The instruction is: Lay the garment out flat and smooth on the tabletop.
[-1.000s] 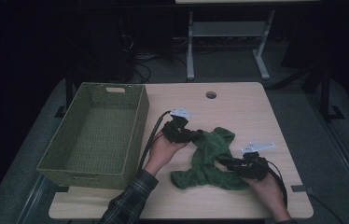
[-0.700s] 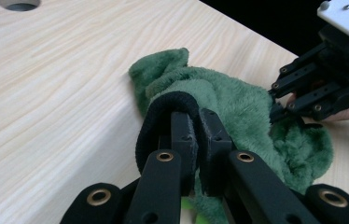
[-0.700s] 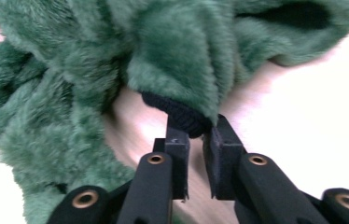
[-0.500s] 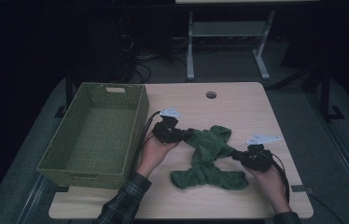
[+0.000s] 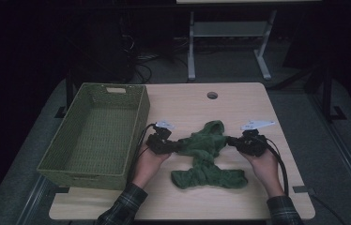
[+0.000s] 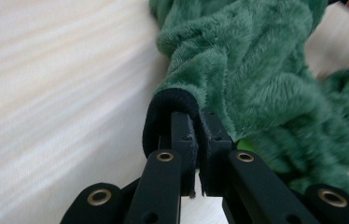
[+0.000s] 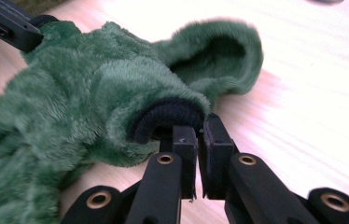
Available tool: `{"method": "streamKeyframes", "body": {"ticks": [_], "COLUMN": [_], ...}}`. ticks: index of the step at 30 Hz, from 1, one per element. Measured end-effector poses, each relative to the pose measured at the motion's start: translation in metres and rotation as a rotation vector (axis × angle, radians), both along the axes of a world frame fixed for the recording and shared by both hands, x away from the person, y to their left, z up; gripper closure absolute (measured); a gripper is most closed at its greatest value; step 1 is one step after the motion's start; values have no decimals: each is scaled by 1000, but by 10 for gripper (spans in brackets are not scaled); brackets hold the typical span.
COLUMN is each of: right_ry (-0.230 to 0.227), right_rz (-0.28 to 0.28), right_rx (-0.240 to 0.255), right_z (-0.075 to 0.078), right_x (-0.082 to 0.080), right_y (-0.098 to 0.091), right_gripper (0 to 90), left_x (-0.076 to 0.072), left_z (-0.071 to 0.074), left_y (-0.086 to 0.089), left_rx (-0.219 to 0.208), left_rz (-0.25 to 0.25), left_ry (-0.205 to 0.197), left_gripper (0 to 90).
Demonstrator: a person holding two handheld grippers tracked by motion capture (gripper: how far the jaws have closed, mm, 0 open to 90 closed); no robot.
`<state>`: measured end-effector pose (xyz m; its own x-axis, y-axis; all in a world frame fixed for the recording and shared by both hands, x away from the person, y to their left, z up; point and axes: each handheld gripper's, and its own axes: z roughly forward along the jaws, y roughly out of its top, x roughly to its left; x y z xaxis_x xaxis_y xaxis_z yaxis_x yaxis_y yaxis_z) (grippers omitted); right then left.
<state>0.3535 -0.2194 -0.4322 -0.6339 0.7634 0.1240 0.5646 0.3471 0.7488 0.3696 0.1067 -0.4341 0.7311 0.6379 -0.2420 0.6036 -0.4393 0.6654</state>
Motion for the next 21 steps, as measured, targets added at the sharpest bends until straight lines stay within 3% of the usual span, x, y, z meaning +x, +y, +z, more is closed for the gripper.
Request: {"method": "streamKeyframes", "body": {"ticks": [5,8,12,14,18,21], "right_ry": [57,71,53,35,10,-15], "right_rz": [17,34,32,24,-5,-22], "right_rx": [-30,-46,-52,-43,-30,-1], "right_z": [-18,-24,-20,-14,3,15], "right_x": [7,8,5,4,0,0], "right_y": [10,14,14,10,0,-5], "right_gripper": [855,840,754,696,663,657], "left_x": [1,1,-2,-4,-8,-2], "left_z": [-17,-23,-12,-2,18,30], "left_y": [-2,-3,-1,2,4,0], "left_rx": [66,62,64,28,0,-8], "left_rz": [-15,-8,13,23,13,11], "left_ry": [52,57,19,-2,-46,-72], "left_gripper": [857,843,685,621,577,577]}}
